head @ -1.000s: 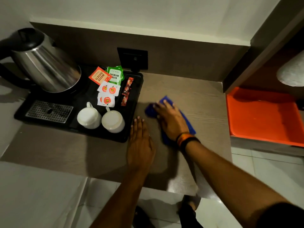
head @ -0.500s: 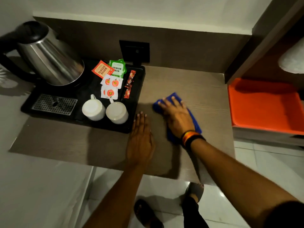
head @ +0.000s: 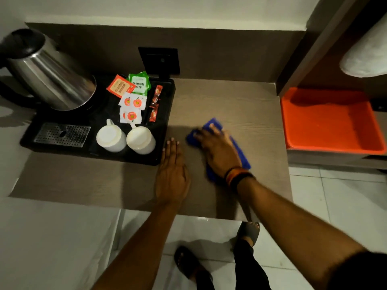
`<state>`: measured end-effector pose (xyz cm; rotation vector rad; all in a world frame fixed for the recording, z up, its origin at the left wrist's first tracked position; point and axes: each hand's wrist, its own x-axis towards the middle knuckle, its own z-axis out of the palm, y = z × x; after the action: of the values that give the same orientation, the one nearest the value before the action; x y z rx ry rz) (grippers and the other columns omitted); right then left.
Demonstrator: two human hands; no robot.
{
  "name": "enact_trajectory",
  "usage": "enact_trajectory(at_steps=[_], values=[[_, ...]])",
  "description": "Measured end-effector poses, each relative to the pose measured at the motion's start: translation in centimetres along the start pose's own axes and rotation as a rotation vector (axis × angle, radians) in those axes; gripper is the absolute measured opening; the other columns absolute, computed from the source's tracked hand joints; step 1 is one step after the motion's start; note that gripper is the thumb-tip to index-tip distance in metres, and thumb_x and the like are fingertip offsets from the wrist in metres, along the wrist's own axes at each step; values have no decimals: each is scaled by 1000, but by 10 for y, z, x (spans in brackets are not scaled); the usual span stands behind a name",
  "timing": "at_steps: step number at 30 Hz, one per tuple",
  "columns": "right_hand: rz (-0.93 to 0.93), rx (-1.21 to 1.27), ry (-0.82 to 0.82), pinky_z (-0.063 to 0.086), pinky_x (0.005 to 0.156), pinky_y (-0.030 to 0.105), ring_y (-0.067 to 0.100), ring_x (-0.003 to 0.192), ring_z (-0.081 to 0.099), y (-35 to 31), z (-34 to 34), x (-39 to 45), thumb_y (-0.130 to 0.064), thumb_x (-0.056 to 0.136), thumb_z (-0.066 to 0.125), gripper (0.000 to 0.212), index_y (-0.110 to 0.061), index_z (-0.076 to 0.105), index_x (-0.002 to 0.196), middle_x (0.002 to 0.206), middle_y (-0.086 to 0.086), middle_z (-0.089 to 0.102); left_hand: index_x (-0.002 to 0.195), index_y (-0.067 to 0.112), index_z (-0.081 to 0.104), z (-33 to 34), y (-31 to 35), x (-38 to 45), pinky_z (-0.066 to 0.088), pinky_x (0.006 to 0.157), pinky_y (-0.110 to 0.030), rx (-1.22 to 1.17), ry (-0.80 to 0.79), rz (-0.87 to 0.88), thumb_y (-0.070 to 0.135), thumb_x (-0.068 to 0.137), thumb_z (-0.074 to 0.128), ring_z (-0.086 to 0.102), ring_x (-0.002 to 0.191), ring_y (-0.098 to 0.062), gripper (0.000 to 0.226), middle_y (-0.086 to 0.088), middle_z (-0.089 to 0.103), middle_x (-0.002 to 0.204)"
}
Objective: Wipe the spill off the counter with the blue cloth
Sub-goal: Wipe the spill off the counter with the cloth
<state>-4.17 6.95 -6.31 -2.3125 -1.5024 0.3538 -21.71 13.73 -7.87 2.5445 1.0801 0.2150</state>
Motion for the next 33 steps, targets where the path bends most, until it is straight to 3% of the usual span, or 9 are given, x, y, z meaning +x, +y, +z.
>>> enact_trajectory(at_steps=[3, 7, 12, 17, 23, 28, 30, 33], values=[[-152, 0, -45, 12, 128, 51, 24, 156, 23, -5, 3, -78, -16, 97, 52, 59, -33, 42, 153, 163, -8, 37, 162, 3, 10, -5, 2, -1, 16, 132, -48, -11, -9, 15, 11, 102, 41, 4, 161, -27, 67, -16, 6, 173], [35, 57, 5, 13, 129, 51, 17, 157, 19, 43, -15, -96, -14, 100, 50, 57, -38, 41, 151, 162, -14, 36, 162, 4, 10, -4, 2, 6, 20, 130, -49, -6, 2, 18, 13, 103, 37, 4, 161, -27, 66, -15, 6, 173], [349, -13, 190, 17, 126, 55, 26, 155, 24, 82, -35, 16, -22, 105, 42, 47, -32, 44, 151, 162, -5, 40, 162, 7, 10, 4, 4, 27, 19, 131, -47, -26, 16, -20, 18, 101, 26, 3, 161, -25, 65, -12, 5, 174], [535, -59, 265, 10, 127, 56, 30, 156, 18, 63, -18, 137, -18, 101, 37, 54, -27, 38, 154, 164, -3, 35, 155, -4, 33, 11, 0, 34, 31, 125, -55, -32, 88, 22, 18, 95, 28, 25, 156, -37, 63, -23, 29, 166], [251, -31, 100, 3, 128, 56, 30, 157, 10, -11, 10, 181, -11, 95, 43, 66, -28, 30, 158, 168, -4, 26, 154, -3, 36, 13, 0, 27, 40, 121, -55, 34, 136, 62, 13, 100, 40, 31, 154, -35, 56, -22, 35, 164], [-106, 31, -32, 7, 129, 50, 22, 156, 19, 17, -3, 90, -18, 100, 45, 56, -35, 39, 153, 164, -10, 34, 157, -1, 29, 4, 3, 28, 34, 124, -56, -27, 81, 45, 20, 97, 32, 22, 158, -31, 63, -19, 26, 168], [-76, 56, -10, 16, 127, 50, 24, 152, 29, 40, -13, 87, -22, 101, 47, 48, -33, 47, 148, 159, -8, 43, 158, 1, 27, 7, 1, 29, 29, 127, -53, -55, 99, 47, 19, 98, 32, 18, 159, -29, 63, -18, 24, 169], [179, 66, 137, 20, 126, 53, 29, 151, 32, 51, -23, 139, -16, 100, 48, 49, -31, 49, 147, 156, 0, 47, 157, 1, 30, 16, -3, 28, 28, 128, -50, -71, 153, 57, 14, 99, 33, 20, 159, -27, 60, -18, 27, 168]])
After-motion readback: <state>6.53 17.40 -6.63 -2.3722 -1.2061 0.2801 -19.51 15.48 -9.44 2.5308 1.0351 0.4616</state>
